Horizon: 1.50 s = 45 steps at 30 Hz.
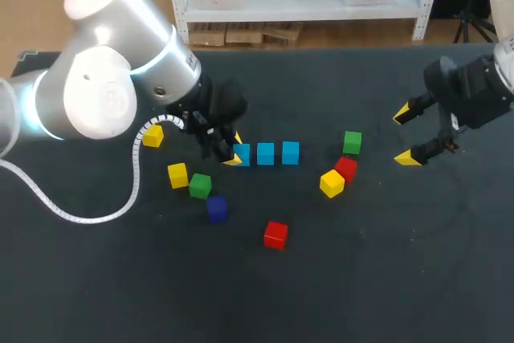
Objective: Place the blue cubes, place green cubes on the blue cubes, place the yellow cubes on the green cubes, then place the red cubes on the yellow cubes, and place purple cube on the red cubes.
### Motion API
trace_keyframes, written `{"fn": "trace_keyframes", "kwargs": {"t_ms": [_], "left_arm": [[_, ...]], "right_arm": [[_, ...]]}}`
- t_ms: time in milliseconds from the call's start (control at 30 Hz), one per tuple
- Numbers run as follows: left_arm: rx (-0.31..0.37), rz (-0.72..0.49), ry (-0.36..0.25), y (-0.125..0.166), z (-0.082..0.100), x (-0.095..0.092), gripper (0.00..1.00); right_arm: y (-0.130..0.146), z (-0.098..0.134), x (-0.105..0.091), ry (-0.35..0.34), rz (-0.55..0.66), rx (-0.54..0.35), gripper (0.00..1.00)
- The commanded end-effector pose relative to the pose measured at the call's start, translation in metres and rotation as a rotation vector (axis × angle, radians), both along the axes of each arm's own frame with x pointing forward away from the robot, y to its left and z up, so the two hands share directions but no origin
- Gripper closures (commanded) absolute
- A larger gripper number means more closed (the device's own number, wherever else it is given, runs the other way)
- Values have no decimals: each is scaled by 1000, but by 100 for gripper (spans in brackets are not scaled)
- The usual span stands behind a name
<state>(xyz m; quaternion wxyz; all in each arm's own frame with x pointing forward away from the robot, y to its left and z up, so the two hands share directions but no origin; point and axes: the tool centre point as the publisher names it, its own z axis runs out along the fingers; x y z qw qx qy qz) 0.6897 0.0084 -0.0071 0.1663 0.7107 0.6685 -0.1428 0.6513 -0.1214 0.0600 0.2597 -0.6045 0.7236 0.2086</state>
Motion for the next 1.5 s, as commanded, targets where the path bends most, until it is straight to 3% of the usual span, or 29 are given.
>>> {"fn": "trace_keyframes", "kwargs": {"t_ms": [33,167,267,467,833,1067,1133,1233,1400,1500], "left_arm": [[3,2,3,-1,-1,1,100],[2,5,4,-1,-1,2,100],[3,9,4,-1,-1,2,92],[6,13,4,-2,-1,3,90],[20,18,5,0,-3,2,70],[26,27,2,1,-3,2,49],[27,28,1,1,-3,2,37],[28,27,1,1,-3,3,35],[13,51,4,4,8,3,0],[-12,86,7,7,22,2,0]], "right_arm": [[0,-1,1,0,1,3,0],[0,-1,1,0,1,3,0],[0,-1,1,0,1,3,0],[0,-1,1,0,1,3,0],[0,-1,1,0,1,3,0],[0,-1,1,0,1,3,0],[0,-1,1,0,1,3,0],[0,-1,1,0,1,3,0],[0,-1,1,0,1,3,0],[0,-1,1,0,1,3,0]]}}
